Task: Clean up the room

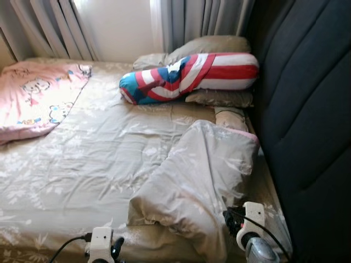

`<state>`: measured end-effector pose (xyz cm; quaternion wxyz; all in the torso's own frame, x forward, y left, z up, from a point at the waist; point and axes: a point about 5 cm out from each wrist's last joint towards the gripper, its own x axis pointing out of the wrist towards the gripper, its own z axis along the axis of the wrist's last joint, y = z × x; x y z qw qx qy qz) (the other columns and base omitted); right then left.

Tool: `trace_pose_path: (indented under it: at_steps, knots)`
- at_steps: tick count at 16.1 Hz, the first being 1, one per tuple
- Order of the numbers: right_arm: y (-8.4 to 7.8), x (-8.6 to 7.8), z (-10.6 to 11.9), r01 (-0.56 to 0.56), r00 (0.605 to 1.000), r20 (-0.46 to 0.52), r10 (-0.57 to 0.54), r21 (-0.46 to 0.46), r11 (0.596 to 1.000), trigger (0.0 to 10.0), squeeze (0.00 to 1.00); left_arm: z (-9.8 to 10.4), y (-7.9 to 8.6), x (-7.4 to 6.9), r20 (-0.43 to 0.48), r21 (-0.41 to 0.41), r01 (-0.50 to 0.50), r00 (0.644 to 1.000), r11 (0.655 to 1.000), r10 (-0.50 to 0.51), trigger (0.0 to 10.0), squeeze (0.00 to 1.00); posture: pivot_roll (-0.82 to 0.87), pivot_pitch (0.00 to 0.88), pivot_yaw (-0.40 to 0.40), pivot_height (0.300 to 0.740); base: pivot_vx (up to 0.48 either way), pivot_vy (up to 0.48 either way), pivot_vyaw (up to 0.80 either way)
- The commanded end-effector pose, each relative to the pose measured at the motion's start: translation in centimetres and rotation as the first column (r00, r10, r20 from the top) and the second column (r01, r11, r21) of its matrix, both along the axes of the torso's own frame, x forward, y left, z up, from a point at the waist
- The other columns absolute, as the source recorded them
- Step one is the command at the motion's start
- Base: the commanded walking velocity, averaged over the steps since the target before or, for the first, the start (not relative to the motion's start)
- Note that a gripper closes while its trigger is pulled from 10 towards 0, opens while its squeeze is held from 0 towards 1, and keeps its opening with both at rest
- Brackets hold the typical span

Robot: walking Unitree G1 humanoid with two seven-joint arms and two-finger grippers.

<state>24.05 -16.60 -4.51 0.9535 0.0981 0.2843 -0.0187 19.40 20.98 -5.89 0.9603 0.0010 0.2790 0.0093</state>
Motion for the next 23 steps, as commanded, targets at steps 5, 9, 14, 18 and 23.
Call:
trace_pose_path:
  at_steps: [5,9,14,18,23]
  knots:
    - [0.3,2.5,2.5,-0.010,0.984,0.175,0.007,0.019,1.000,10.0,0.00,5.6,1.3,6.0,0.291,0.106,0.013,0.956,0.994,-0.043,10.0,0.00,0.07,0.084,-0.059,0.740,0.000,0.000,0.00]
    - [0.5,2.8,2.9,-0.018,0.982,0.190,0.015,0.012,1.000,10.0,0.00,7.0,3.8,6.4,0.297,0.293,-0.040,0.954,0.955,-0.051,10.0,0.00,0.07,0.087,-0.063,0.740,0.000,0.000,0.00]
    - [0.0,3.6,4.2,0.004,0.961,0.277,-0.006,0.007,1.000,10.0,0.00,11.5,1.3,8.5,0.554,0.138,-0.035,0.831,0.990,-0.047,10.0,0.00,0.06,0.086,-0.076,0.740,0.000,0.000,0.00]
    - [0.2,3.6,4.5,0.000,0.950,0.312,-0.002,0.006,1.000,10.0,0.00,11.3,0.1,8.3,0.553,0.091,-0.012,0.832,0.996,-0.040,10.0,0.00,0.06,0.079,-0.079,0.740,0.000,0.000,0.00]
    - [0.2,3.1,4.3,0.013,0.950,0.312,-0.014,0.006,1.000,10.0,0.00,11.1,-0.8,7.6,0.527,0.060,0.026,0.848,0.998,-0.054,10.0,0.00,0.06,0.062,-0.080,0.740,0.000,0.000,0.00]
